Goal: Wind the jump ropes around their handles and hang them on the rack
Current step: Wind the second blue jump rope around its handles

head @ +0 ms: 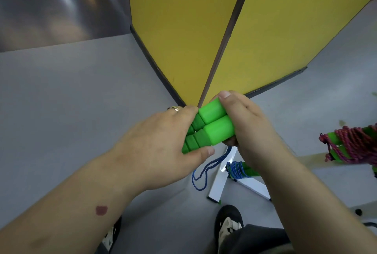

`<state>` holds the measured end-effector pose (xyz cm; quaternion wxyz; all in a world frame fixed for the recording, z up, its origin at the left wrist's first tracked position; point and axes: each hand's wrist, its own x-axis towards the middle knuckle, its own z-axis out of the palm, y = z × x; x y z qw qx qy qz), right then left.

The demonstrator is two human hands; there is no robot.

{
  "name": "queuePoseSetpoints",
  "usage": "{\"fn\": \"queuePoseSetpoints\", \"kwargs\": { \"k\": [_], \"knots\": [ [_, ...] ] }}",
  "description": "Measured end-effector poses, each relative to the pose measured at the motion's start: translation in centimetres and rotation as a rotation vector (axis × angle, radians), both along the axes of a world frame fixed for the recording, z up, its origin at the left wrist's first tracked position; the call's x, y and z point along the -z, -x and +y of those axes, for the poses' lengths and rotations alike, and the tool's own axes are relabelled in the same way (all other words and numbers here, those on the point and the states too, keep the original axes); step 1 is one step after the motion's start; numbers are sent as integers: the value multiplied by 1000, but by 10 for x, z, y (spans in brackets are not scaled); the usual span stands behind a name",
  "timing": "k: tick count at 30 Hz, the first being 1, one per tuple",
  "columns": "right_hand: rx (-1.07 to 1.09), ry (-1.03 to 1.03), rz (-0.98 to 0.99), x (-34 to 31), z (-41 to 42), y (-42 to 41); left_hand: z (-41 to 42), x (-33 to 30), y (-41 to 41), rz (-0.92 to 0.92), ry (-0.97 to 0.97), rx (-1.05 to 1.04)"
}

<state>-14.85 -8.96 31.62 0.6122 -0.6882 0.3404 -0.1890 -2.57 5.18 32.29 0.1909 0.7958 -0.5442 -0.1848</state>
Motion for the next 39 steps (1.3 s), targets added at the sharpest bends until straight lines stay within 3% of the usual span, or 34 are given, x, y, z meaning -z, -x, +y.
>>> {"fn": "queuePoseSetpoints", "kwargs": {
  "k": [6, 10, 13, 15, 17, 19, 21, 23, 25, 27, 29, 34, 39],
  "knots": [
    [-26, -90, 44, 6, -3, 1, -4, 5, 3, -8, -44, 0],
    [-143, -390, -89, 4, -16, 7, -1, 5, -7, 127, -39, -10],
    [-123, -434, -191, -1, -23, 8, 1, 5, -18, 304, -13, -40],
    [-89, -359, -213, -1, -24, 9, 2, 4, -23, 521, 37, -64],
    [-78, -209, -192, 1, -18, 8, 2, 2, -24, 918, 128, -81],
    [-63, 69, -75, 6, -7, 6, 1, -2, -23, 1245, 174, -101],
    [-96, 433, 110, 10, 4, 4, -2, -6, -20, 1338, 161, -164],
    [-175, 671, 306, 9, 15, 3, -7, -4, -20, 1217, 122, -292],
    [-276, 795, 443, 2, 23, 3, -10, 0, -21, 807, 46, -353],
    [-381, 849, 502, -8, 23, 5, -7, 4, -21, 395, -18, -321],
    [-463, 790, 501, -15, 15, 8, -4, 3, -22, 201, -95, -244],
    [-430, 425, 277, -26, -9, 20, 0, 0, -19, 45, -334, -21],
    [-331, 204, 115, -19, -20, 19, 1, -6, -9, 313, -378, 204]
  ]
}}
